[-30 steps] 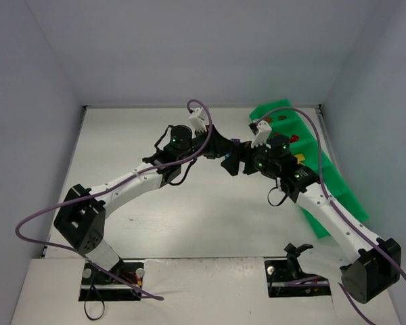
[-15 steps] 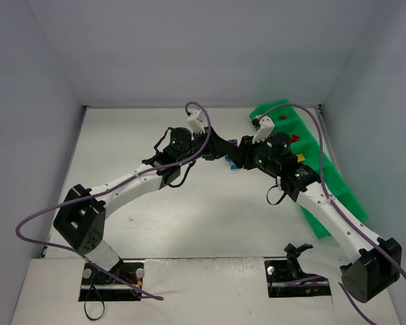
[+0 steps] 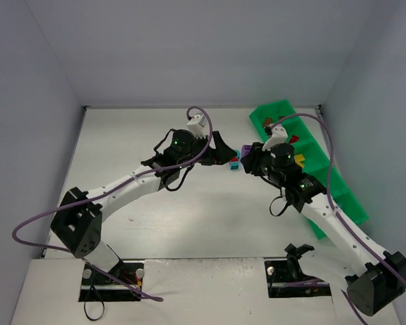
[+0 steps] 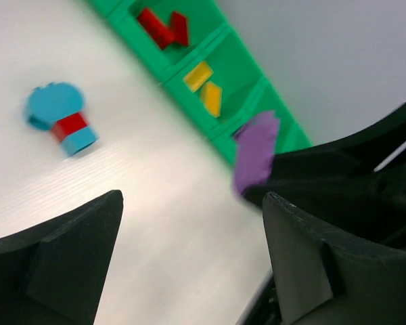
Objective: Sort the legos into containers by color
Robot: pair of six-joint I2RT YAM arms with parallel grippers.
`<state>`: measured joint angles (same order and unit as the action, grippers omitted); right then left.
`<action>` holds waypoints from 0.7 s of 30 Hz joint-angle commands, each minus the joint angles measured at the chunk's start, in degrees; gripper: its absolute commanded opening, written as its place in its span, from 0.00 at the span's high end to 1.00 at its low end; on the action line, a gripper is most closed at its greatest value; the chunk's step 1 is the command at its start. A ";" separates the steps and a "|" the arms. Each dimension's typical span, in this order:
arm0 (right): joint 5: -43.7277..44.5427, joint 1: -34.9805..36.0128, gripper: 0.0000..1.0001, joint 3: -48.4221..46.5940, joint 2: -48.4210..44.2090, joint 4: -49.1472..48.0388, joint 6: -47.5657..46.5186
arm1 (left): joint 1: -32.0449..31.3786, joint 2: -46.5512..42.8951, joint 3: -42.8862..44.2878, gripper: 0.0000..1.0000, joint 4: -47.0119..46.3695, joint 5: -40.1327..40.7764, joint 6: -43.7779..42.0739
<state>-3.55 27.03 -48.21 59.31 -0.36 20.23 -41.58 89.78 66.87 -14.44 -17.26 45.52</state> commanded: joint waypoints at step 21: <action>29.30 -34.49 0.82 1.72 7.04 17.15 20.82 | 2.29 -6.46 5.55 0.23 26.65 12.95 -21.17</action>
<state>24.03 -6.00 -44.34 64.84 18.59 39.53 -39.66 83.68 71.11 12.32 -4.27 26.83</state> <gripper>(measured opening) 0.331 0.771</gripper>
